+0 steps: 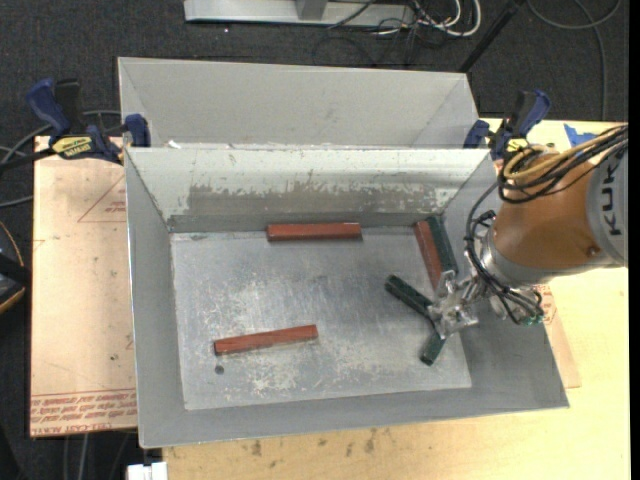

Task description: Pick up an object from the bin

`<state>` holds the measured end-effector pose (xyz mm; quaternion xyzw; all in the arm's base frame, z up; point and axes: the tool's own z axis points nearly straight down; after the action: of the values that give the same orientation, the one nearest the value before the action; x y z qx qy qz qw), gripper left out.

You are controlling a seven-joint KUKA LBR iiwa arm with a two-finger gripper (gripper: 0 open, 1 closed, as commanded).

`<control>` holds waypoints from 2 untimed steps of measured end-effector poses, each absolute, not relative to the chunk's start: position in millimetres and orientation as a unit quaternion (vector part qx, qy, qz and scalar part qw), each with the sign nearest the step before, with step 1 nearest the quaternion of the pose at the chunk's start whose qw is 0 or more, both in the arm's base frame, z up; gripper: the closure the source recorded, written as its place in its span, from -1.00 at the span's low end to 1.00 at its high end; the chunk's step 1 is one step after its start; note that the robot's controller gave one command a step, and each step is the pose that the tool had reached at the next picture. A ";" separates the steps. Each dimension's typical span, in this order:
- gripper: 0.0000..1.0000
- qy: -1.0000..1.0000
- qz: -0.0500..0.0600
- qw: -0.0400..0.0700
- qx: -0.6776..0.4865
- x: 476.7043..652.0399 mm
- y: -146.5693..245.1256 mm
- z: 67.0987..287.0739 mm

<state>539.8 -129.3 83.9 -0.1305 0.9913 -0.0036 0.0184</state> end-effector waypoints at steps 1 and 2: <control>-1.00 0.991 -0.004 0.012 -0.130 535.6 -131.6 80.8; -1.00 0.991 -0.004 0.012 -0.130 535.7 -131.5 80.8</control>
Offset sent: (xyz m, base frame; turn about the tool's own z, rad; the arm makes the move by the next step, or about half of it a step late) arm 0.0000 0.0000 0.0000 0.0000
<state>535.7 -131.5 80.8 -0.1301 0.9914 -0.0038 0.0118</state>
